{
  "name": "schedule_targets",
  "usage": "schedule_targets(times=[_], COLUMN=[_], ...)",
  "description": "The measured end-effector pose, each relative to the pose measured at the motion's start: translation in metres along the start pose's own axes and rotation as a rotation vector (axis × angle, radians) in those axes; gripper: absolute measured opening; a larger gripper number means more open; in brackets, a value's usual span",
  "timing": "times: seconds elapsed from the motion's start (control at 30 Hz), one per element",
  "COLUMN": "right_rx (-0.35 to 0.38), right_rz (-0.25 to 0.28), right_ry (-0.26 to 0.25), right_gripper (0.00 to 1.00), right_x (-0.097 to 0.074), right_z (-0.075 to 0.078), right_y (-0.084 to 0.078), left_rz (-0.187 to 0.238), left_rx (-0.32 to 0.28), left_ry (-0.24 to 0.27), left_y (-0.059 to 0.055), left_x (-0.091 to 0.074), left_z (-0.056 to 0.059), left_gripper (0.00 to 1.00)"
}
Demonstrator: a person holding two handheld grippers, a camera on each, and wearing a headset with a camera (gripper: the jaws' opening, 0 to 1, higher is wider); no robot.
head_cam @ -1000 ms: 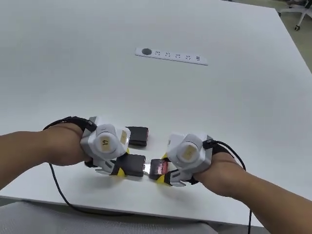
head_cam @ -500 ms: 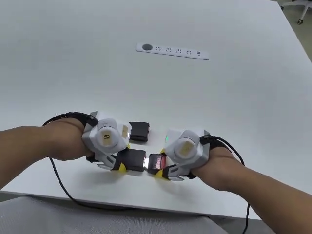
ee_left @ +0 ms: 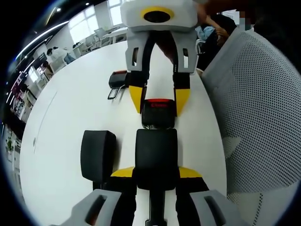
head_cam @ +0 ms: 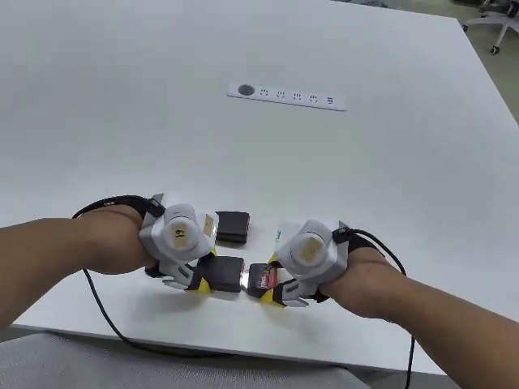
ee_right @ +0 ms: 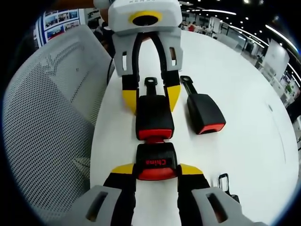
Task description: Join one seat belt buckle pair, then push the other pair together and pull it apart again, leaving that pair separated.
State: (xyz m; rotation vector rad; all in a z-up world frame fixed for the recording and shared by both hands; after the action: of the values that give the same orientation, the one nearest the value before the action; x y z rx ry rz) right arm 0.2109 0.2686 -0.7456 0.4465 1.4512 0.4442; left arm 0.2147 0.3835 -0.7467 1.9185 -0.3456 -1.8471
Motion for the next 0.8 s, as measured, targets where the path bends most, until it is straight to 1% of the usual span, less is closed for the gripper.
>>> schedule_targets(times=[0.2,0.33,0.47,0.67,0.8], right_rx=[0.002,0.004,0.003,0.008,0.0], right_rz=[-0.009,-0.01,-0.01,-0.006,-0.02], right_ry=[-0.006,-0.001,0.001,0.006,0.007], right_gripper=[0.3,0.3,0.3,0.31,0.32], right_x=[0.0012,0.0014,0.0009,0.0014,0.0037], right_z=[0.002,0.0028,0.0017,0.0021,0.0039], right_y=[-0.0006,0.0002,0.0011,0.0024,0.0032], left_rz=[-0.002,0.005,0.0,-0.018,-0.04], left_rx=[-0.002,-0.01,-0.01,-0.016,-0.02], left_ry=[-0.002,-0.002,-0.005,0.002,-0.001], left_y=[0.0001,-0.0004,0.0005,0.001,0.0029], left_x=[-0.0008,-0.0007,-0.0002,-0.0011,-0.0006], left_z=[-0.0009,-0.001,-0.0013,-0.0015,-0.0002], left_gripper=[0.31,0.32,0.32,0.32,0.33])
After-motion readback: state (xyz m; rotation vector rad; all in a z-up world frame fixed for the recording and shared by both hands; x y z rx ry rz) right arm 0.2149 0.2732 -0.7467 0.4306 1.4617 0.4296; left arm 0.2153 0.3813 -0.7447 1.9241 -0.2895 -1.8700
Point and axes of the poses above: the centre of the closed fingertips' face, and the gripper's own axes: x roughly forward along the fingers, z roughly to its right, y roughly out of its top, the point moved 4 cm from there along -x, roughly backward along the fingers, and after that the axes turned 5 degrees about -x, right-handed, at the moved point
